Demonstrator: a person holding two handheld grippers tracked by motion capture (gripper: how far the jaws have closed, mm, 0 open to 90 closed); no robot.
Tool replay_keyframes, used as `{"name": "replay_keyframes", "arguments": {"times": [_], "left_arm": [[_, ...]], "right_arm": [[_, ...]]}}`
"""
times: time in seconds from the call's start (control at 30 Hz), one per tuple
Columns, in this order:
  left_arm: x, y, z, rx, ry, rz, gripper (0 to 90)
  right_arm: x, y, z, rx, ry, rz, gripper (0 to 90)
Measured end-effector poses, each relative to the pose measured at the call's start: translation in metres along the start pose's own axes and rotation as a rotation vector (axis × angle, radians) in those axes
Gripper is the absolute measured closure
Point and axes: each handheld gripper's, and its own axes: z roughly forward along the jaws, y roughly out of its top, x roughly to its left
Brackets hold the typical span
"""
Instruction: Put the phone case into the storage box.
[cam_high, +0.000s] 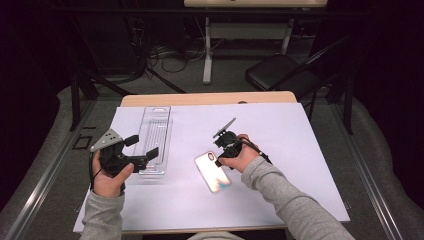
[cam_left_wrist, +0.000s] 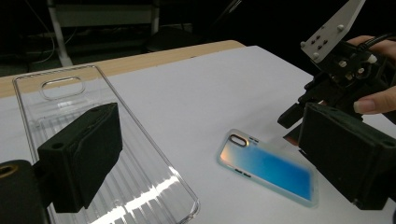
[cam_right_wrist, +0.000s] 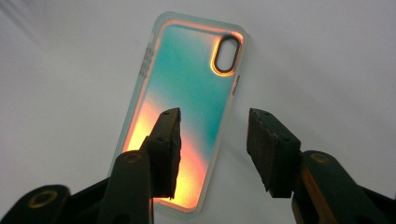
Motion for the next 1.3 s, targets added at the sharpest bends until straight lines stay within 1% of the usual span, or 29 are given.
{"name": "replay_keyframes", "arguments": {"times": [0.03, 0.1, 0.13, 0.17, 0.2, 0.23, 0.27, 0.33, 0.37, 0.4, 0.43, 0.47, 0.5, 0.53, 0.57, 0.6, 0.63, 0.67, 0.7, 0.73, 0.8, 0.83, 0.87, 0.9, 0.93, 1.0, 1.07, 1.13, 1.3], "left_arm": [[0.0, 0.0, 0.0, 0.0, 0.0, 0.002, 6.6], [0.0, 0.0, 0.0, 0.002, 0.0, 0.001, 6.6], [0.001, 0.0, 0.0, 0.0, 0.001, 0.0, 6.8], [0.0, 0.0, 0.0, -0.001, 0.002, -0.002, 6.9], [0.001, 0.0, 0.0, -0.002, 0.001, -0.003, 6.9], [0.001, 0.0, 0.0, -0.003, 0.002, -0.004, 6.9], [0.001, 0.0, -0.001, -0.003, 0.002, -0.004, 6.9], [0.001, 0.0, -0.001, -0.004, 0.002, -0.003, 6.9], [0.001, 0.0, -0.001, -0.004, 0.003, -0.004, 7.1], [0.001, 0.0, -0.001, -0.003, 0.002, -0.003, 7.1], [0.001, -0.001, -0.001, -0.002, 0.002, -0.001, 7.1], [0.001, -0.001, -0.001, -0.002, 0.001, -0.003, 7.1], [0.001, -0.001, 0.0, -0.002, 0.002, -0.006, 7.1], [0.001, -0.001, 0.0, -0.002, 0.001, -0.006, 7.1], [0.002, -0.001, 0.0, 0.0, 0.001, -0.003, 7.1], [0.001, -0.001, 0.0, 0.0, 0.002, -0.005, 7.1], [0.002, -0.001, 0.0, 0.001, 0.001, -0.007, 7.1], [0.002, -0.001, 0.0, 0.001, 0.001, -0.007, 7.1], [0.002, -0.002, 0.0, 0.002, 0.002, -0.008, 7.1], [0.002, -0.002, 0.0, 0.001, 0.003, -0.008, 7.1], [0.002, -0.001, 0.0, 0.0, 0.003, -0.009, 7.3], [0.002, -0.002, 0.0, 0.0, 0.003, -0.008, 7.3], [0.002, -0.002, 0.0, 0.0, 0.004, -0.012, 7.3], [0.002, -0.002, 0.0, 0.0, 0.004, -0.013, 7.4], [0.002, -0.002, 0.0, -0.001, 0.003, -0.014, 7.4], [0.002, -0.002, 0.0, -0.001, 0.003, -0.012, 7.5], [0.002, -0.002, 0.0, -0.001, 0.002, -0.013, 7.5], [0.002, -0.002, 0.0, -0.001, 0.003, -0.014, 7.6], [0.003, -0.002, -0.001, -0.002, 0.005, -0.017, 7.7]], "right_arm": [[0.0, -0.001, 0.003, -0.008, 0.003, 0.001, 55.9], [0.0, -0.001, 0.004, 0.018, -0.007, 0.004, 57.6], [0.0, -0.002, 0.007, 0.011, -0.009, 0.002, 59.0], [0.0, -0.002, 0.008, 0.028, -0.007, 0.009, 59.4], [-0.001, -0.003, 0.01, 0.023, -0.003, 0.013, 59.8], [-0.001, -0.003, 0.01, 0.031, -0.002, 0.021, 60.8], [-0.001, -0.004, 0.011, 0.024, -0.001, 0.033, 62.6], [-0.002, -0.004, 0.011, 0.048, 0.005, 0.054, 64.6], [-0.002, -0.008, 0.017, -0.007, 0.01, 0.074, 67.2], [-0.002, -0.008, 0.017, -0.007, 0.01, 0.074, 67.2], [-0.002, -0.007, 0.016, 0.033, 0.009, 0.087, 67.6], [-0.003, -0.008, 0.016, 0.054, 0.008, 0.091, 68.3], [-0.005, -0.009, 0.018, 0.056, 0.008, 0.09, 69.3], [-0.005, -0.008, 0.017, 0.092, 0.006, 0.095, 69.9], [-0.006, -0.009, 0.017, 0.103, 0.004, 0.095, 70.2], [-0.006, -0.011, 0.022, 0.046, 0.015, 0.112, 72.0], [-0.007, -0.012, 0.023, 0.067, 0.019, 0.123, 72.6], [-0.007, -0.012, 0.023, 0.067, 0.019, 0.123, 72.6], [-0.007, -0.012, 0.022, 0.079, 0.016, 0.122, 73.3], [-0.007, -0.013, 0.025, 0.051, 0.017, 0.133, 73.3], [-0.007, -0.013, 0.023, 0.101, 0.008, 0.131, 73.2], [-0.008, -0.013, 0.023, 0.103, 0.005, 0.112, 73.3], [-0.007, -0.015, 0.027, 0.053, 0.009, 0.13, 73.2], [-0.006, -0.018, 0.032, -0.017, 0.015, 0.151, 73.2], [-0.006, -0.018, 0.033, -0.013, 0.009, 0.152, 72.7], [-0.006, -0.015, 0.027, 0.092, -0.009, 0.137, 72.4], [-0.006, -0.015, 0.027, 0.096, -0.01, 0.144, 72.9], [-0.005, -0.016, 0.03, 0.063, -0.011, 0.151, 73.9], [-0.004, -0.016, 0.03, 0.083, -0.018, 0.154, 76.6]]}}
